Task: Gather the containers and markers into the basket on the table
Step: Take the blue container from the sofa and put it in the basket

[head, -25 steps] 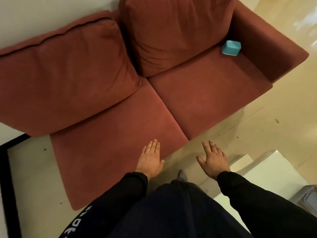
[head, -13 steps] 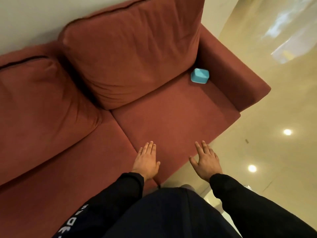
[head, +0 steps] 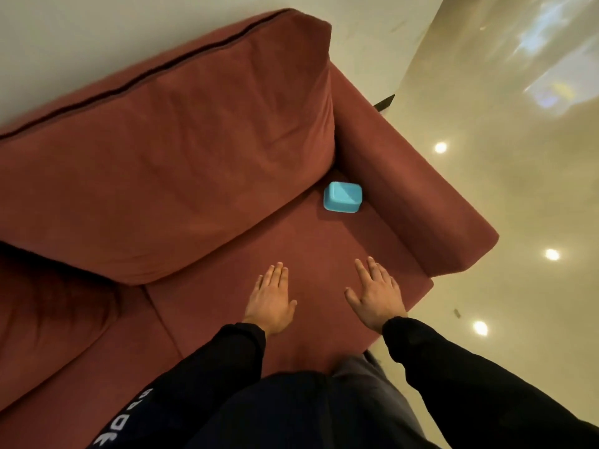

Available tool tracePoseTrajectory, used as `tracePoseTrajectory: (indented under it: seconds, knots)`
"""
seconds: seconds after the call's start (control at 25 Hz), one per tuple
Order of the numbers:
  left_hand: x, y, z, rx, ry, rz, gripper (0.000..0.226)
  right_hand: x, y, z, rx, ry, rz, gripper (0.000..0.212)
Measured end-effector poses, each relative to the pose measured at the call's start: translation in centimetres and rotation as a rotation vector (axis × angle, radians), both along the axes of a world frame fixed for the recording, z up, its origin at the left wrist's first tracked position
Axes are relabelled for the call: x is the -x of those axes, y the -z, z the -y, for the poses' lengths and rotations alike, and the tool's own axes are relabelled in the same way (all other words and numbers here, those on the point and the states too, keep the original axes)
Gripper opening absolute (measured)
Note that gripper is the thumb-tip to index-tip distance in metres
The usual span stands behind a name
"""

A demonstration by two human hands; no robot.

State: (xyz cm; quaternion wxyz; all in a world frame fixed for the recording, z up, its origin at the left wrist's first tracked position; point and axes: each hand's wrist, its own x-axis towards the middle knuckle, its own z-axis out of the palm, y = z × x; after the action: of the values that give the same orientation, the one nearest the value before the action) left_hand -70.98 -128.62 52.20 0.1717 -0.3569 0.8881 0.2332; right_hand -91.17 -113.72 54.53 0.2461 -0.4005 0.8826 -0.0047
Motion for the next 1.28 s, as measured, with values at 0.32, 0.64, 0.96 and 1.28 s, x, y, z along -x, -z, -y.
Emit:
tracePoseTrajectory:
  seconds: [0.32, 0.64, 0.96, 1.28]
  knots:
    - [16.8, 8.1, 10.1, -0.022, -0.16, 0.048, 0.085, 18.5, 9.0, 18.4, -0.039, -0.342, 0.062, 0.087]
    - [21.2, 20.4, 13.4, -0.102, -0.172, 0.313, 0.142, 23.3, 19.8, 29.5, -0.134, -0.648, -0.073, 0.101]
    - [21.2, 20.9, 13.2, -0.1, -0.174, 0.331, 0.149, 22.5, 19.8, 28.7, -0.171, -0.732, -0.216, 0.064]
    - [12.3, 11.2, 8.5, -0.046, -0.266, 0.202, 0.135, 15.5, 10.8, 22.3, -0.159, -0.722, -0.167, 0.092]
